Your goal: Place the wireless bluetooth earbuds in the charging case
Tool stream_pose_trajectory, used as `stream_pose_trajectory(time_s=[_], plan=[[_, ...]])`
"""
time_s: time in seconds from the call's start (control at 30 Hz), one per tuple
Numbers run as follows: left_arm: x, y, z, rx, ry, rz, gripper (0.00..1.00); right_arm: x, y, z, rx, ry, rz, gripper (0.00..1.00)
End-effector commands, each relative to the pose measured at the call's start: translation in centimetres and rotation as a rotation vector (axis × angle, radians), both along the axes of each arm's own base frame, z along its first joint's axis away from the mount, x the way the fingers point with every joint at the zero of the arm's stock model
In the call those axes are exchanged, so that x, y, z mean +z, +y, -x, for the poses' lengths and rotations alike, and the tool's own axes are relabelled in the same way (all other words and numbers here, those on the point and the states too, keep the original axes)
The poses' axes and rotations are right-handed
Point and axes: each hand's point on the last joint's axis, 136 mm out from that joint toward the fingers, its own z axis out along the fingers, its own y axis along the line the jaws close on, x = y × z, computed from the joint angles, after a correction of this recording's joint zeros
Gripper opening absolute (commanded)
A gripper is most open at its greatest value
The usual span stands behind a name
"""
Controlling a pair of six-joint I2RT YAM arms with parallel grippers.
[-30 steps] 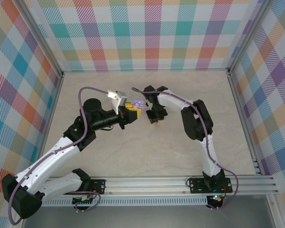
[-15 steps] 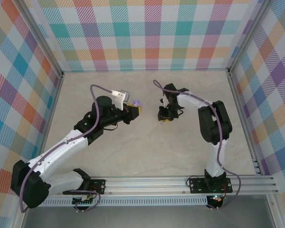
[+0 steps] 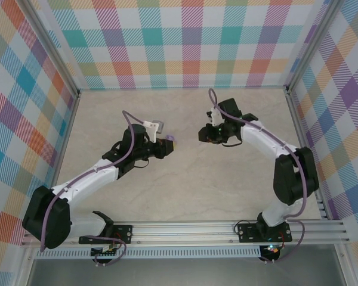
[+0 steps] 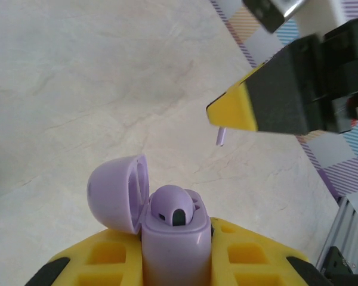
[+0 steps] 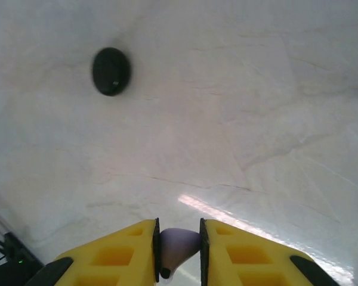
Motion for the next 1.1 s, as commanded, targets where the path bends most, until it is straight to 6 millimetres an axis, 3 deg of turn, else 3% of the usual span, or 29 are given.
stream_pose_trajectory(time_s=[0.0, 0.3, 0.5, 0.7, 1.07], plan=[[1.8, -1.2, 0.2, -0.078, -0.087, 0.072, 0.21, 4.2, 1.3, 0.6, 0.049, -0.068, -0.131, 0.25], [4.6, -2.5, 2.1, -0.221, -0.282, 0.127, 0.21, 11.5, 2.6, 2.5, 0.104, -0.204, -0.282, 0.25], [6.7, -2.8, 3.5, -0.267, -0.409, 0.167, 0.22, 14.3, 3.4, 4.3, 0.163, -0.303, -0.309, 0.26], [8.0, -3.3, 4.7, -0.300, -0.474, 0.178, 0.22, 15.7, 4.4, 5.6, 0.190, -0.365, -0.306, 0.27], [9.1, -3.5, 5.1, -0.297, -0.506, 0.178, 0.22, 15.5, 5.7, 6.7, 0.231, -0.384, -0.280, 0.26]])
